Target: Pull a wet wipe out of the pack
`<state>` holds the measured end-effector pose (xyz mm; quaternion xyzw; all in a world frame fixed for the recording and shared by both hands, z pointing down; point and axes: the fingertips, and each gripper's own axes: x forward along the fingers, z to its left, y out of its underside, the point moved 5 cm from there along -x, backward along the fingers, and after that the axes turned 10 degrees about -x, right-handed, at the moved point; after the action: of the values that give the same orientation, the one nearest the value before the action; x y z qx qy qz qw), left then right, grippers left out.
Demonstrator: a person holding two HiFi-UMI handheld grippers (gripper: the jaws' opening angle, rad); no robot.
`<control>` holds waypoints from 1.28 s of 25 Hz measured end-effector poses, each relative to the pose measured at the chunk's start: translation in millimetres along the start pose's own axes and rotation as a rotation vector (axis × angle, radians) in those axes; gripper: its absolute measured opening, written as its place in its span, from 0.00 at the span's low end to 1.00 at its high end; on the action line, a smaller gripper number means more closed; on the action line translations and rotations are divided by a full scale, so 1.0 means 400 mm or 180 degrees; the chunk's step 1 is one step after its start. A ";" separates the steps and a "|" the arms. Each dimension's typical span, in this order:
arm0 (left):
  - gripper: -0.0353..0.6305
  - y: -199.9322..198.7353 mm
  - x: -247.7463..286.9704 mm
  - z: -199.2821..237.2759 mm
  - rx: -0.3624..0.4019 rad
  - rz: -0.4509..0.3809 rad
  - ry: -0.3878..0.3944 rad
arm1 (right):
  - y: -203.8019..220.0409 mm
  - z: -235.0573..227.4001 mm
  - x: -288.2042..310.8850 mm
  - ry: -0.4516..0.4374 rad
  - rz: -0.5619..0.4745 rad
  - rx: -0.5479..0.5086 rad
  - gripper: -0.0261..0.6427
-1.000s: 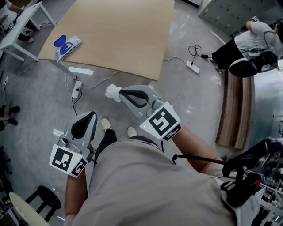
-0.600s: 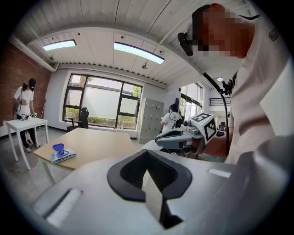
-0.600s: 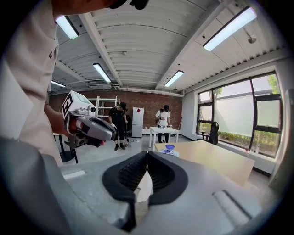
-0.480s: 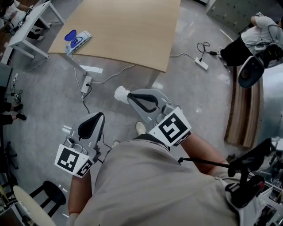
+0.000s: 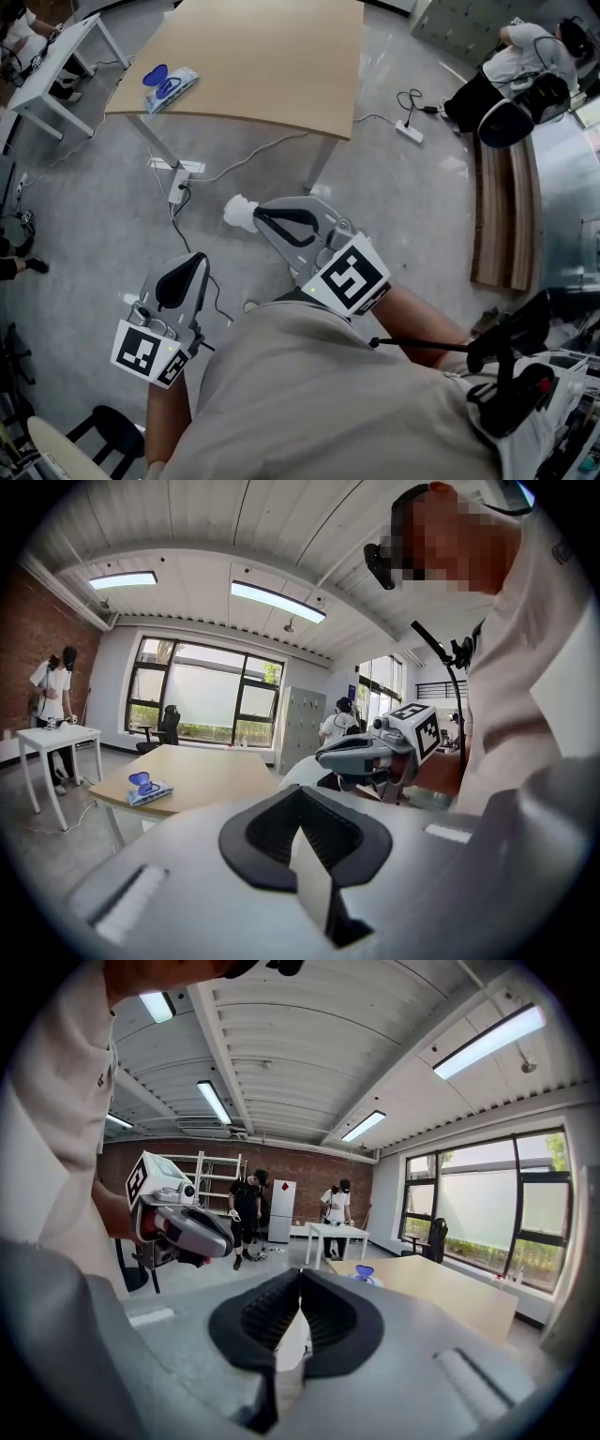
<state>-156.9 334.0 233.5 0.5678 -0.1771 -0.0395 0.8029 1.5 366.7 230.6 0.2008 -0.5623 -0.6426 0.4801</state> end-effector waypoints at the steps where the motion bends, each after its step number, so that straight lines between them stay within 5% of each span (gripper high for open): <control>1: 0.05 0.005 -0.028 0.002 0.0013 0.0007 0.0015 | -0.013 0.026 0.004 0.0011 0.0001 -0.0003 0.05; 18: 0.05 0.123 -0.338 0.013 0.0062 0.0083 0.0378 | -0.131 0.384 0.033 0.0176 0.0120 0.0050 0.05; 32: 0.05 0.125 -0.390 0.068 0.0056 0.0046 0.0412 | -0.178 0.436 0.084 0.0116 0.0107 -0.0062 0.05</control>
<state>-318.5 368.4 250.4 0.5750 -0.1293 0.0046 0.8079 -181.2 424.1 224.8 0.1983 -0.5505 -0.6361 0.5030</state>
